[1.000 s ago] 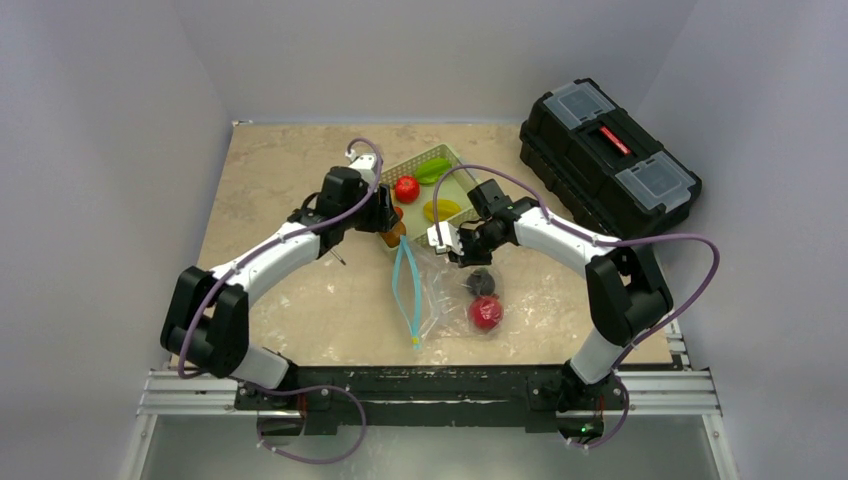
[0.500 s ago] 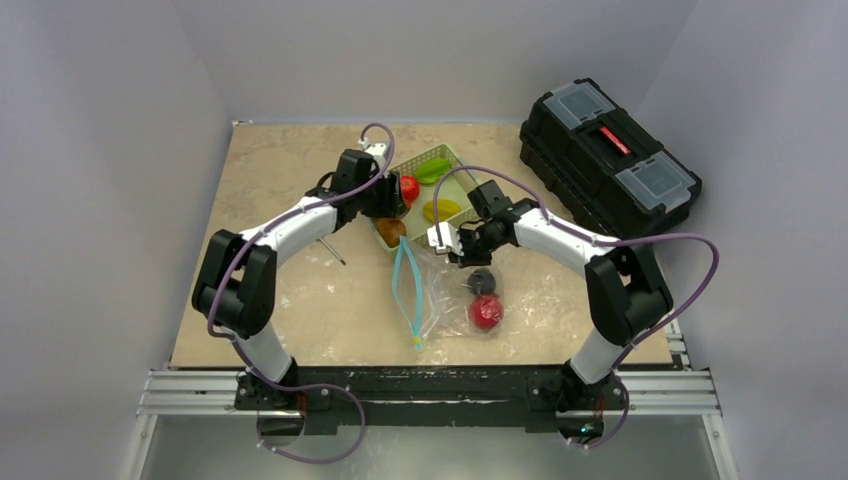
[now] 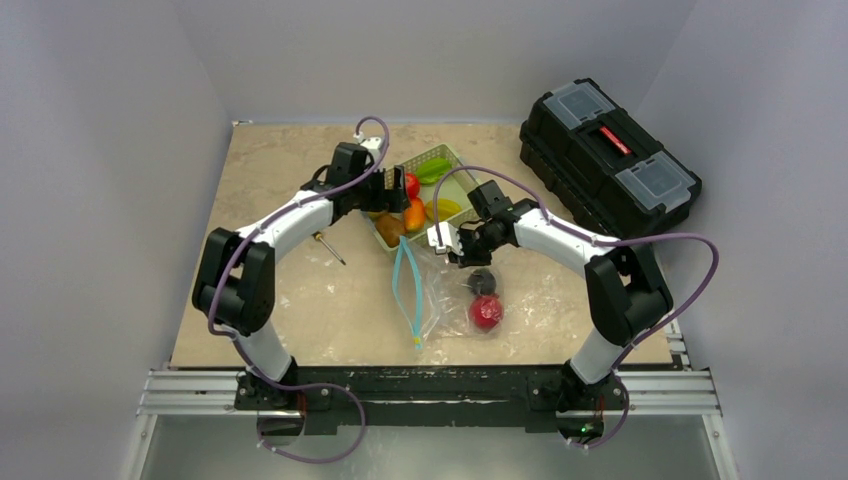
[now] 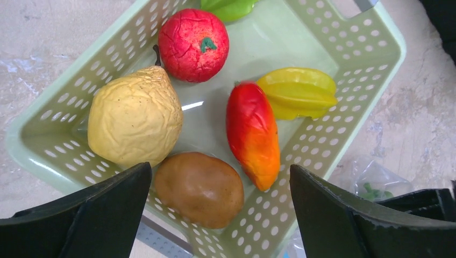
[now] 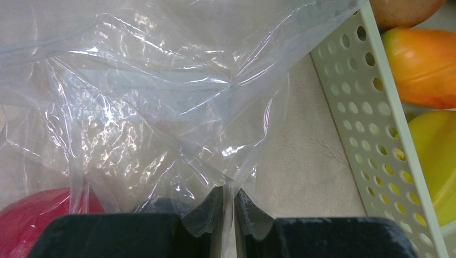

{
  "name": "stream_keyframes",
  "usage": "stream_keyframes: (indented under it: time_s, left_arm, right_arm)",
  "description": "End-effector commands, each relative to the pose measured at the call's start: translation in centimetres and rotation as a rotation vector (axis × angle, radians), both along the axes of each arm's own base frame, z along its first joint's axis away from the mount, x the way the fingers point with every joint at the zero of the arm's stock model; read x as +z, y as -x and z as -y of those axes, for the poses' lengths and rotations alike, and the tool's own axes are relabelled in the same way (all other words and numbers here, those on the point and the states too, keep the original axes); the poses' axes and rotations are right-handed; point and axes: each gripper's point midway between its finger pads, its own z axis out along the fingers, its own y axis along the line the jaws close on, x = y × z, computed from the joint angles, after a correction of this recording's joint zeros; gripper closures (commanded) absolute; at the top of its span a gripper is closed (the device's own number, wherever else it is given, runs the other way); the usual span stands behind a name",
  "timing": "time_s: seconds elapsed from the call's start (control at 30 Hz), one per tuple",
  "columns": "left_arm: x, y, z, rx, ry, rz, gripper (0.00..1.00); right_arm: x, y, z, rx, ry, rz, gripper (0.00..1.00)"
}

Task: Open the zip-top bag and remove the fake food
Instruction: Place the fake fruit in the bin.

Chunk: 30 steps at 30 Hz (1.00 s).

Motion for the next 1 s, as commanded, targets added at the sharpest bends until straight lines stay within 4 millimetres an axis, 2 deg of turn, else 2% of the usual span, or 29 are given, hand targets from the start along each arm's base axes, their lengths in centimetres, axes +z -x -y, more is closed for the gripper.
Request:
stream_keyframes:
  time_s: [0.0,0.13,0.3,0.4,0.5,0.6,0.8,0.97]
  left_arm:
    - [5.1,-0.2,-0.7,0.013,0.032,0.128,0.00]
    - [7.8,0.7,-2.2,0.032,0.008,0.208,0.00]
    - [10.5,3.2,-4.7,0.067,-0.032,0.291,0.00]
    - [11.3,5.1,-6.3,0.105,-0.051,0.314,0.00]
    - [11.1,7.3,-7.2,0.127,-0.031,0.316,0.00]
    - [10.7,9.8,-7.4,0.135,0.032,0.313,0.00]
    - [12.3,13.7,-6.1,0.023,0.133,0.316,0.00]
    - [12.8,16.2,-5.6,-0.055,0.144,0.257,0.00]
  right_arm:
    - [0.9,-0.6,-0.2,-0.013,-0.028,0.027,0.88]
    - [1.2,-0.5,-0.2,-0.009,-0.037,0.031,0.87]
    - [1.5,-0.4,-0.3,-0.006,-0.045,0.030,0.85]
    - [1.6,-0.4,-0.3,-0.002,-0.048,0.035,0.82]
    - [1.8,-0.4,-0.4,-0.011,-0.057,0.038,0.75]
    - [2.1,-0.4,-0.5,-0.018,-0.069,0.043,0.68]
    - [3.0,-0.7,-0.5,-0.036,-0.080,0.059,0.53]
    - [4.7,-0.5,-0.3,-0.041,-0.103,0.077,0.30]
